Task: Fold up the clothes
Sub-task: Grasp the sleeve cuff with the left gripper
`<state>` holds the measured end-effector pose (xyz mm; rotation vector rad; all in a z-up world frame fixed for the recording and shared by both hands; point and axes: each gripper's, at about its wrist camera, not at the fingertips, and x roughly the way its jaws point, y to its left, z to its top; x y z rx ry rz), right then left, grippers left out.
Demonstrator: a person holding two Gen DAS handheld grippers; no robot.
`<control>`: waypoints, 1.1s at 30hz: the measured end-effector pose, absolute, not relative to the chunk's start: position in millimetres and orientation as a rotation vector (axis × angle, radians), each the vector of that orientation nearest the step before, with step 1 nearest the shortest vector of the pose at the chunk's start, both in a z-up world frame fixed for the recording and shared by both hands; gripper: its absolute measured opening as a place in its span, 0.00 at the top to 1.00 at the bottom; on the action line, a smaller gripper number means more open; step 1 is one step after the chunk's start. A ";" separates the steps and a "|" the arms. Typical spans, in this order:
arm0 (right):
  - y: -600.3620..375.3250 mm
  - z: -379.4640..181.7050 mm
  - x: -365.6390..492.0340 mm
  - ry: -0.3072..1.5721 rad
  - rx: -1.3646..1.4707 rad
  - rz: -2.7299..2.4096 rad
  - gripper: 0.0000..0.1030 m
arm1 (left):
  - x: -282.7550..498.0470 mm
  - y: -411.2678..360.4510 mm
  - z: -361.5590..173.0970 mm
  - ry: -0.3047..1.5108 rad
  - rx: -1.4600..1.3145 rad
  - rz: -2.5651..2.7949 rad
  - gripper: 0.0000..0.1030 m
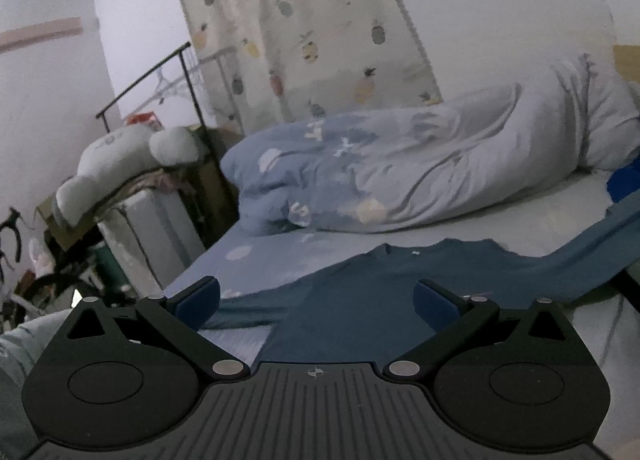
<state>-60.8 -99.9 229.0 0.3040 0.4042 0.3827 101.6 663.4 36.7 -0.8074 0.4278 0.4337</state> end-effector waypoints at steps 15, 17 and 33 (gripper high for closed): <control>-82.8 232.2 -65.6 0.407 0.350 0.419 0.00 | 30.4 649.4 -8.0 0.503 -1.142 0.327 0.00; -79.8 231.7 -64.8 0.403 0.353 0.421 0.00 | 38.0 644.4 -15.0 0.488 -1.165 0.334 0.00; -74.5 228.8 -63.4 0.399 0.331 0.421 0.00 | 85.7 652.8 -19.8 0.454 -1.149 0.459 0.85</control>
